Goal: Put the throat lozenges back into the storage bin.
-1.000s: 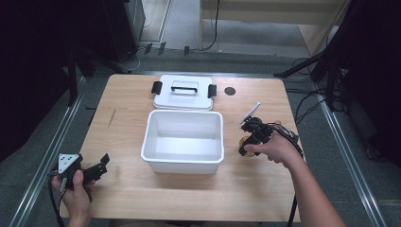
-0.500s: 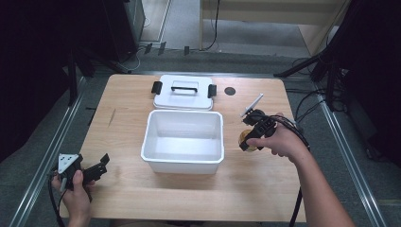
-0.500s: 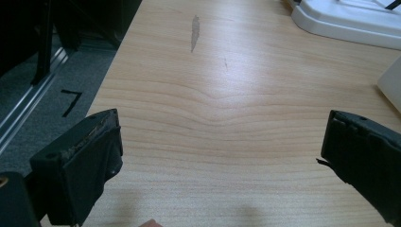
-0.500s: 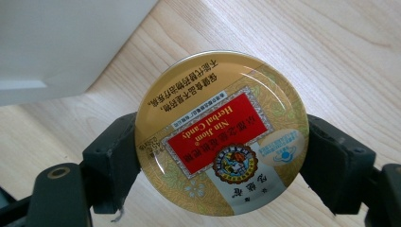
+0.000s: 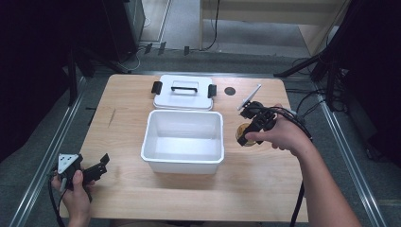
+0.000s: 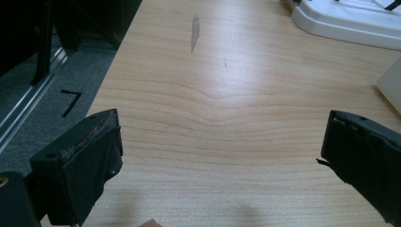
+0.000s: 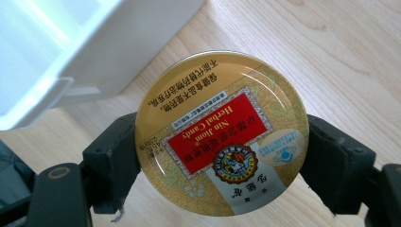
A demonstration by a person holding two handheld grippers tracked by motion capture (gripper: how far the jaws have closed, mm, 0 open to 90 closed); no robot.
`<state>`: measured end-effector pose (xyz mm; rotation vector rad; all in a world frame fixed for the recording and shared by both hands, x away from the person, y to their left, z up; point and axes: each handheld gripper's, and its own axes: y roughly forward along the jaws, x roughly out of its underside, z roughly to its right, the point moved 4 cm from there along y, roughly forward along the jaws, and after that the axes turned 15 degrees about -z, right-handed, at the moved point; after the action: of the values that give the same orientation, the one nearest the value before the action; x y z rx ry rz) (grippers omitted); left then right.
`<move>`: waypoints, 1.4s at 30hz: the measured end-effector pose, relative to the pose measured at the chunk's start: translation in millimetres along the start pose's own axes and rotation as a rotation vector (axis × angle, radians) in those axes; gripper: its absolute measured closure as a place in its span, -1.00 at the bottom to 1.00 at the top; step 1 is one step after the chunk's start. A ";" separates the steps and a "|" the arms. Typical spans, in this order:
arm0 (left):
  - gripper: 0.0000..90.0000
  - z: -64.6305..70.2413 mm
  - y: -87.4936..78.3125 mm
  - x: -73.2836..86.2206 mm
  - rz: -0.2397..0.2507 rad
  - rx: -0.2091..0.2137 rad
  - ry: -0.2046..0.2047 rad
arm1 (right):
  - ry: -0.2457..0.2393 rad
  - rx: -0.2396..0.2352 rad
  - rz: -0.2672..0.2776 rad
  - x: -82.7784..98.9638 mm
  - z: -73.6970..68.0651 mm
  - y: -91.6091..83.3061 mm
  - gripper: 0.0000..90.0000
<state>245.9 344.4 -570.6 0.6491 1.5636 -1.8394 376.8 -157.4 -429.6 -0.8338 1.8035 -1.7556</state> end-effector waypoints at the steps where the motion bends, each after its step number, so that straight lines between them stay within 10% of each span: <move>1: -1.00 0.1 0.0 0.0 0.000 0.000 -0.001 | -0.010 0.004 0.000 -0.8 -1.2 -2.6 -0.54; 42: -1.00 -0.2 -0.2 0.1 0.003 0.011 -0.005 | -0.243 0.094 0.033 -47.4 -55.5 -24.5 -0.55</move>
<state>245.6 344.7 -570.6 0.6511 1.5496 -1.8471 372.5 -84.5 -405.4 -0.9299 1.5563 -1.6273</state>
